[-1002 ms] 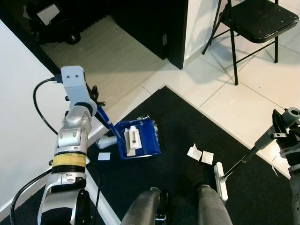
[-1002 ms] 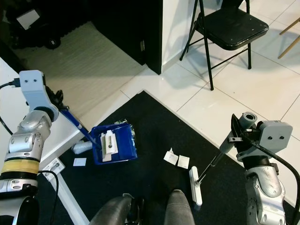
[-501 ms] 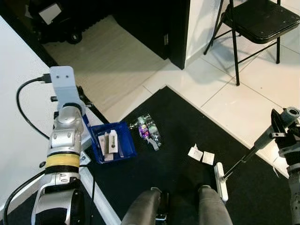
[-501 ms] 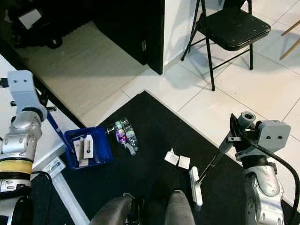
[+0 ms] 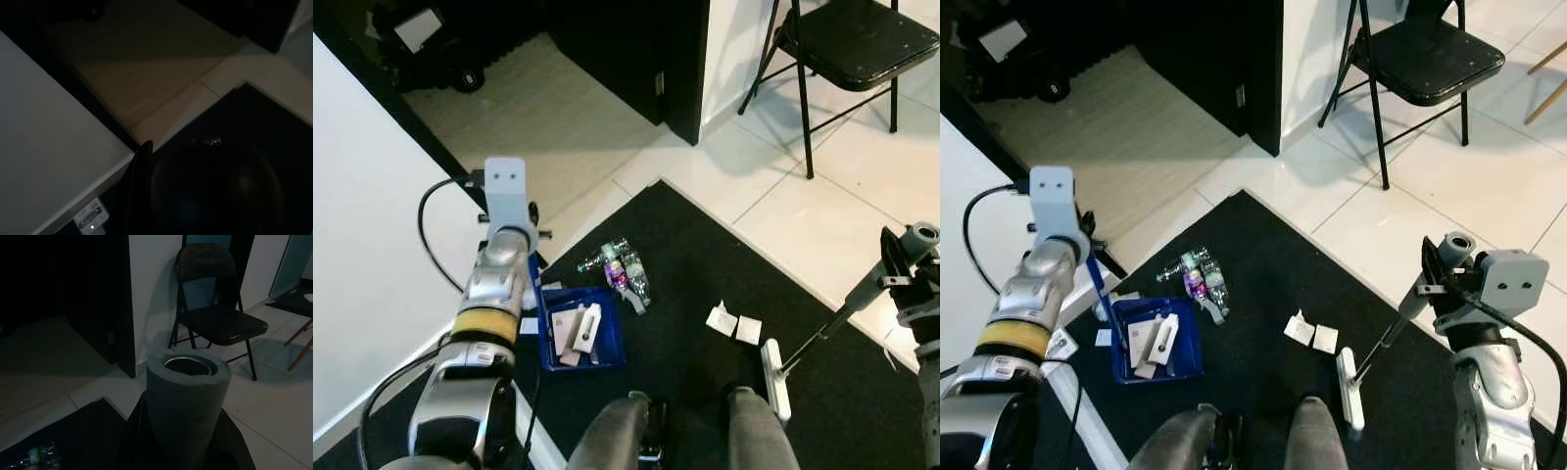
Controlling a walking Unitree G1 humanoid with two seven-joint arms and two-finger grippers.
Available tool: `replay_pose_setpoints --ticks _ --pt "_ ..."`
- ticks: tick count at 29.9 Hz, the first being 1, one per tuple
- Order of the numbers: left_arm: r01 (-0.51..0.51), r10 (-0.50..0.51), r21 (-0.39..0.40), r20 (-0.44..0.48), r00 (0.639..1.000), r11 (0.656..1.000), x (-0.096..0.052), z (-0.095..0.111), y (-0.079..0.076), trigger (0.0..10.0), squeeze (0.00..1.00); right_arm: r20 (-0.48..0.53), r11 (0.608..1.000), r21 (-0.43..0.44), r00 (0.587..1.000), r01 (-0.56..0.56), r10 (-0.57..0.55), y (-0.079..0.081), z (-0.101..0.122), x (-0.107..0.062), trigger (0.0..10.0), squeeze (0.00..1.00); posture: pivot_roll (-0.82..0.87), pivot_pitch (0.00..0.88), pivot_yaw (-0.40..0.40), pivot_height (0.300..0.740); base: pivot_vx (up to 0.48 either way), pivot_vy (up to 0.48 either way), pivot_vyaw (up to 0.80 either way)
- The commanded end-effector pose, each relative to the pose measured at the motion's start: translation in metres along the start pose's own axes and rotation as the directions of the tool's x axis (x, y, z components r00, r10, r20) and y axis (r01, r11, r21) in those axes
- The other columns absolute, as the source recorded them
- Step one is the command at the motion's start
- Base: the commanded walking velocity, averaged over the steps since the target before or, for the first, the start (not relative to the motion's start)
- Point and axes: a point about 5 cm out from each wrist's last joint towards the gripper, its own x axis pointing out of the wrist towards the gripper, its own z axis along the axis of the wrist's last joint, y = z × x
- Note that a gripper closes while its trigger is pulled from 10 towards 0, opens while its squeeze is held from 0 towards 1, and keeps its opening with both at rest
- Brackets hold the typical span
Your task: Sweep floor
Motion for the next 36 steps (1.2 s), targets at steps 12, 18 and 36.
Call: replay_pose_setpoints --ticks 12,18,36 --pt "0.182 -0.187 -0.22 0.0 0.982 0.958 0.007 0.005 -0.033 10.0 0.0 -0.015 0.993 -0.097 0.997 0.067 -0.069 -0.031 0.003 -0.008 10.0 0.0 -0.22 0.182 0.136 0.74 0.0 0.0 0.0" --pt "0.18 -0.193 -0.288 -0.016 0.981 0.941 0.008 0.004 -0.028 10.0 0.0 -0.001 0.992 -0.103 0.997 0.078 -0.079 -0.035 0.008 -0.008 10.0 0.0 -0.21 0.184 0.133 0.74 0.0 0.0 0.0" --pt "0.39 -0.4 -0.203 -0.012 0.916 0.898 0.002 -0.004 -0.061 10.0 0.0 -0.007 0.988 -0.136 0.997 0.079 -0.08 -0.043 0.009 -0.01 10.0 0.0 -0.22 0.193 0.125 0.74 0.0 0.0 0.0"
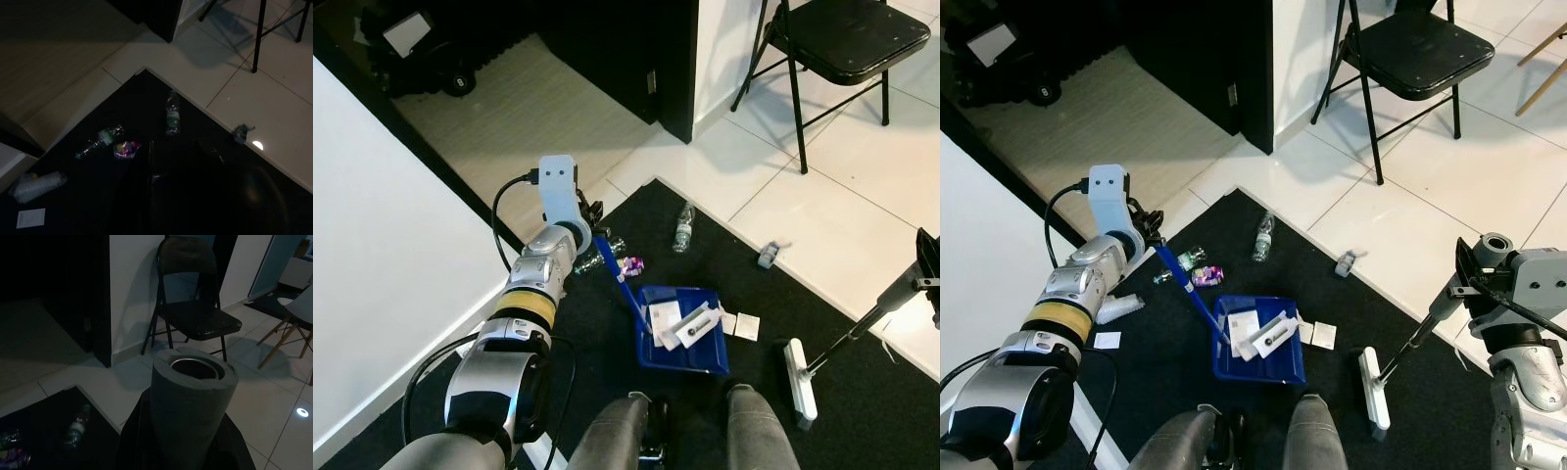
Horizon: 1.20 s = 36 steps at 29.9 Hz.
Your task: Sweep floor
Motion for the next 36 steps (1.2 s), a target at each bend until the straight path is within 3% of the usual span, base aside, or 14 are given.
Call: replay_pose_setpoints --ticks 1,12,13,23,29,30,36 --pt "0.012 -0.011 -0.018 0.018 1.0 1.0 0.0 0.003 0.001 10.0 0.0 0.009 0.999 -0.024 1.0 0.028 -0.028 -0.009 0.002 -0.005 10.0 0.0 -0.22 0.193 0.125 0.74 0.0 0.0 0.0" --pt "0.0 0.001 -0.012 0.085 0.996 1.0 -0.001 0.019 0.002 10.0 0.0 0.005 0.997 -0.075 1.0 0.024 -0.023 -0.011 0.002 -0.005 10.0 0.0 -0.22 0.201 0.127 0.74 0.0 0.0 0.0" --pt "-0.006 -0.002 0.062 0.132 0.991 0.998 -0.001 0.031 0.001 10.0 0.0 0.01 0.997 -0.074 1.0 -0.017 0.017 -0.001 0.002 0.001 10.0 0.0 -0.21 0.205 0.125 0.74 0.0 0.0 0.0" --pt "0.012 -0.041 0.209 0.135 0.99 0.978 0.002 0.037 -0.004 10.0 0.0 0.015 0.995 -0.063 0.997 -0.072 0.073 0.014 0.001 0.014 10.0 0.0 -0.21 0.208 0.122 0.74 0.0 0.0 0.0" --pt "0.022 -0.054 0.292 0.103 0.993 0.956 0.004 0.029 -0.01 10.0 0.0 0.019 0.995 -0.065 0.996 -0.081 0.082 0.017 0.003 0.018 10.0 0.0 -0.2 0.217 0.121 0.74 0.0 0.0 0.0" --pt "0.047 -0.067 0.369 0.043 0.997 0.928 0.005 0.014 -0.014 10.0 0.0 0.019 0.995 -0.068 0.997 -0.077 0.079 0.014 0.003 0.018 10.0 0.0 -0.2 0.219 0.121 0.74 0.0 0.0 0.0" --pt "0.112 -0.071 0.445 -0.109 0.991 0.889 0.005 -0.015 -0.02 10.0 0.0 0.01 0.995 -0.075 0.998 -0.065 0.066 0.009 0.001 0.015 10.0 0.0 -0.2 0.225 0.123 0.74 0.0 0.0 0.0"
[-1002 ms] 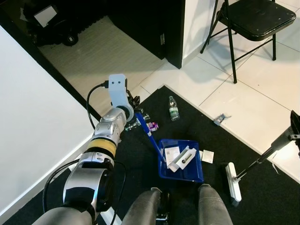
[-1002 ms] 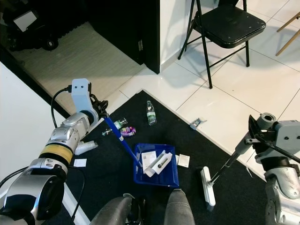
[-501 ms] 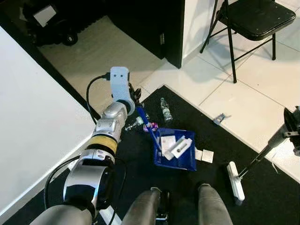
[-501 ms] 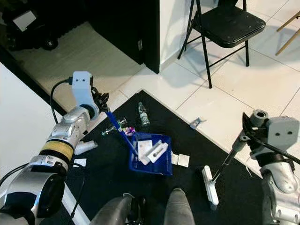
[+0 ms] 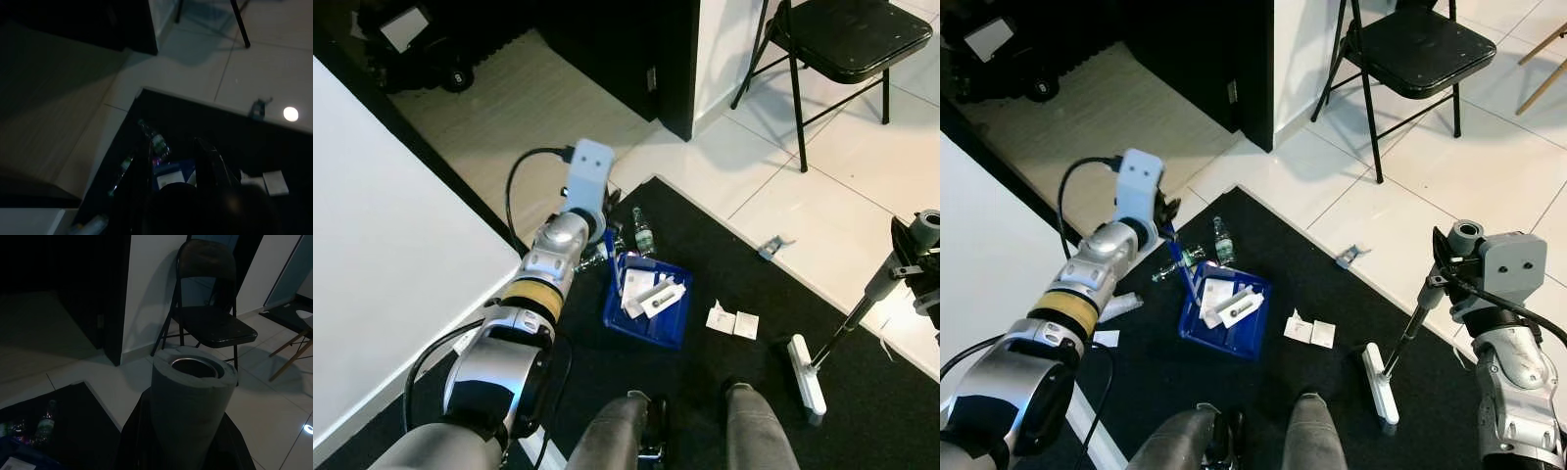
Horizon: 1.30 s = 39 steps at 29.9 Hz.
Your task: Sweep floor
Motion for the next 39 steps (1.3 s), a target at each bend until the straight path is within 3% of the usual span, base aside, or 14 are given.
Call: replay_pose_setpoints --ticks 1,6,11,14,17,24,26,30,32,33,35,37,39 --pt "0.035 -0.032 0.026 -0.118 0.992 0.999 -0.002 -0.026 -0.01 10.0 0.0 0.001 1.0 -0.017 1.0 0.011 -0.011 -0.003 -0.002 -0.004 10.0 0.0 -0.2 0.225 0.125 0.74 0.0 0.0 0.0" --pt "0.051 -0.049 0.013 -0.136 0.99 0.999 -0.001 -0.03 -0.016 10.0 0.0 -0.003 1.0 -0.02 1.0 0.019 -0.019 -0.006 -0.004 -0.004 10.0 0.0 -0.2 0.226 0.127 0.74 0.0 0.0 0.0" --pt "0.074 -0.09 -0.104 -0.157 0.984 0.992 0.002 -0.036 -0.036 10.0 0.0 -0.021 0.997 -0.044 0.998 0.058 -0.059 -0.012 -0.009 0.001 10.0 0.0 -0.19 0.237 0.134 0.74 0.0 0.0 0.0" --pt "0.08 -0.099 -0.123 -0.151 0.984 0.989 0.002 -0.036 -0.039 10.0 0.0 -0.015 0.997 -0.054 0.998 0.06 -0.061 -0.011 -0.008 0.005 10.0 0.0 -0.19 0.243 0.135 0.74 0.0 0.0 0.0" --pt "0.115 -0.137 -0.182 -0.114 0.984 0.977 0.002 -0.031 -0.045 10.0 0.0 0.052 0.982 -0.136 0.99 0.135 -0.129 -0.013 0.005 0.02 10.0 0.0 -0.17 0.257 0.14 0.74 0.0 0.0 0.0" --pt "0.142 -0.159 -0.192 -0.074 0.985 0.971 0.0 -0.026 -0.044 10.0 0.0 0.188 0.942 -0.235 0.962 0.24 -0.198 -0.01 0.03 0.034 10.0 0.0 -0.15 0.251 0.134 0.74 0.0 0.0 0.0" --pt "0.142 -0.159 -0.193 -0.072 0.985 0.971 0.0 -0.026 -0.044 10.0 0.0 0.215 0.942 -0.238 0.959 0.236 -0.186 -0.006 0.036 0.036 10.0 0.0 -0.15 0.249 0.133 0.74 0.0 0.0 0.0" --pt "0.149 -0.164 -0.192 -0.062 0.985 0.97 0.0 -0.025 -0.046 10.0 0.0 0.282 0.951 -0.259 0.955 0.171 -0.095 0.021 0.049 0.048 10.0 0.0 -0.15 0.248 0.131 0.74 0.0 0.0 0.0" --pt "0.159 -0.172 -0.19 -0.056 0.983 0.969 -0.001 -0.023 -0.048 10.0 0.0 0.251 0.971 -0.207 0.966 0.123 -0.069 0.037 0.038 0.054 10.0 0.0 -0.15 0.248 0.131 0.74 0.0 0.0 0.0" --pt "0.159 -0.172 -0.19 -0.056 0.983 0.969 -0.001 -0.023 -0.048 10.0 0.0 0.251 0.971 -0.207 0.966 0.123 -0.069 0.037 0.038 0.054 10.0 0.0 -0.15 0.248 0.131 0.74 0.0 0.0 0.0" --pt "0.171 -0.183 -0.184 -0.05 0.982 0.968 -0.001 -0.022 -0.052 10.0 0.0 0.199 0.988 -0.143 0.98 0.052 -0.023 0.061 0.02 0.055 10.0 0.0 -0.14 0.251 0.123 0.74 0.0 0.0 0.0" --pt "0.171 -0.183 -0.184 -0.05 0.982 0.968 -0.001 -0.022 -0.052 10.0 0.0 0.199 0.988 -0.143 0.98 0.052 -0.023 0.061 0.02 0.055 10.0 0.0 -0.14 0.251 0.123 0.74 0.0 0.0 0.0" --pt "0.177 -0.188 -0.181 -0.045 0.981 0.967 -0.002 -0.021 -0.053 10.0 0.0 0.156 0.996 -0.093 0.988 0.009 0.006 0.079 0.005 0.053 10.0 0.0 -0.12 0.258 0.123 0.74 0.0 0.0 0.0"
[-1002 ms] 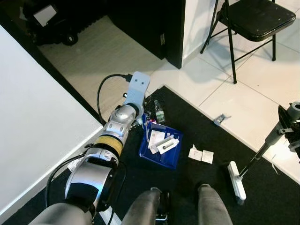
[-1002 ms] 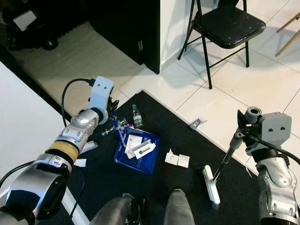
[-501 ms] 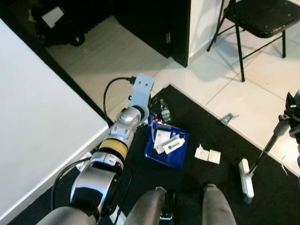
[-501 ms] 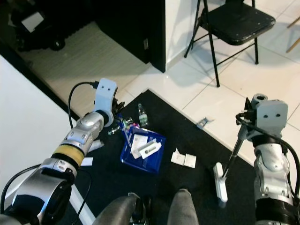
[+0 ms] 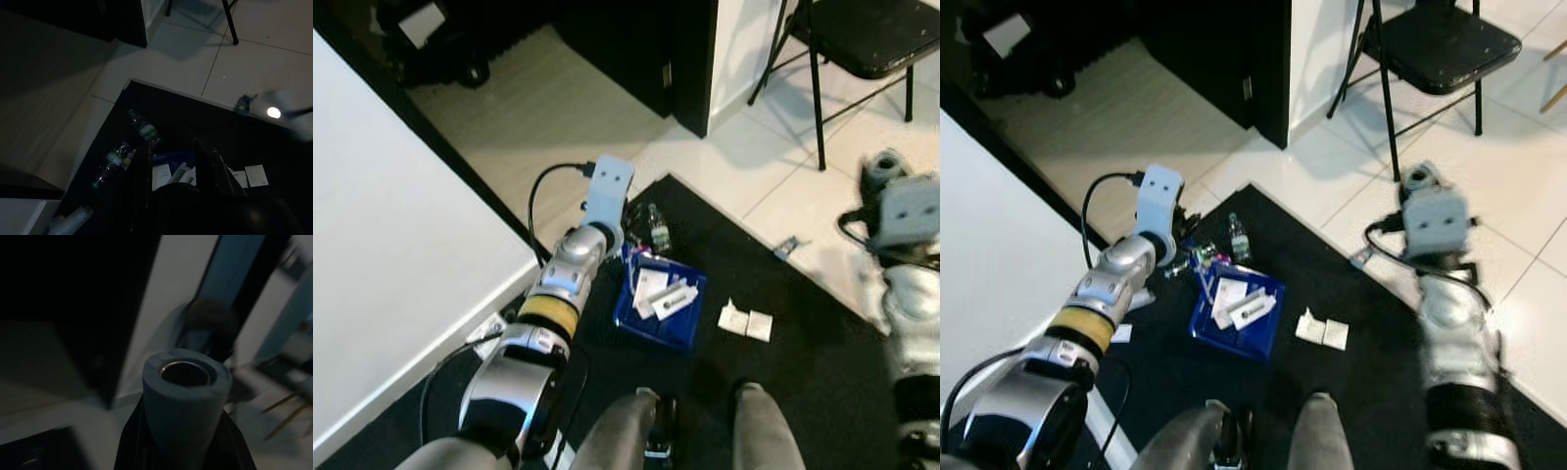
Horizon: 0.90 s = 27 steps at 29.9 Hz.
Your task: Sweep floor
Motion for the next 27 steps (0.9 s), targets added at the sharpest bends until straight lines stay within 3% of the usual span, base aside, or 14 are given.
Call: replay_pose_setpoints --ticks 1,9,11,14,15,16,17,19,24,27 --pt "0.093 -0.098 -0.078 -0.071 0.993 0.993 0.0 -0.022 -0.019 10.0 0.0 -0.014 0.999 0.027 1.0 -0.027 0.027 0.011 -0.007 -0.006 10.0 0.0 -0.12 0.258 0.123 0.74 0.0 0.0 0.0" --pt "0.111 -0.115 -0.065 -0.069 0.991 0.992 -0.004 -0.02 -0.02 10.0 0.0 -0.119 0.981 0.195 0.992 -0.017 0.04 0.036 -0.032 -0.011 10.0 0.0 -0.09 0.263 0.139 0.74 0.0 0.0 0.0" --pt "0.11 -0.115 -0.064 -0.069 0.991 0.992 -0.004 -0.019 -0.02 10.0 0.0 -0.119 0.981 0.192 0.992 -0.017 0.041 0.037 -0.032 -0.011 10.0 0.0 -0.09 0.261 0.14 0.74 0.0 0.0 0.0" --pt "0.109 -0.114 -0.062 -0.069 0.991 0.992 -0.004 -0.019 -0.021 10.0 0.0 -0.094 0.992 0.124 0.995 -0.022 0.034 0.034 -0.029 -0.01 10.0 0.0 -0.1 0.258 0.138 0.74 0.0 0.0 0.0" --pt "0.109 -0.113 -0.063 -0.069 0.991 0.992 -0.004 -0.019 -0.021 10.0 0.0 -0.075 0.998 0.056 0.997 -0.026 0.03 0.03 -0.025 -0.009 10.0 0.0 -0.1 0.258 0.138 0.74 0.0 0.0 0.0" --pt "0.109 -0.113 -0.063 -0.069 0.991 0.992 -0.004 -0.019 -0.021 10.0 0.0 -0.075 0.998 0.056 0.997 -0.026 0.03 0.03 -0.025 -0.009 10.0 0.0 -0.1 0.258 0.138 0.74 0.0 0.0 0.0" --pt "0.108 -0.113 -0.063 -0.069 0.991 0.992 -0.004 -0.019 -0.021 10.0 0.0 -0.051 0.999 0.0 0.998 -0.033 0.033 0.026 -0.022 -0.008 10.0 0.0 -0.1 0.257 0.135 0.74 0.0 0.0 0.0" --pt "0.11 -0.115 -0.068 -0.068 0.991 0.992 -0.005 -0.018 -0.023 10.0 0.0 0.001 0.998 -0.059 1.0 -0.024 0.024 0.008 -0.01 -0.009 10.0 0.0 -0.1 0.257 0.135 0.74 0.0 0.0 0.0" --pt "0.113 -0.118 -0.073 -0.068 0.991 0.991 -0.004 -0.018 -0.026 10.0 0.0 0.012 0.997 -0.074 1.0 -0.006 0.007 -0.013 -0.002 -0.017 10.0 0.0 -0.13 0.26 0.122 0.74 0.0 0.0 0.0" --pt "0.116 -0.121 -0.078 -0.071 0.99 0.99 -0.003 -0.019 -0.029 10.0 0.0 0.017 0.998 -0.063 1.0 0.011 -0.01 -0.028 0.007 -0.03 10.0 0.0 -0.15 0.264 0.123 0.74 0.0 0.0 0.0"
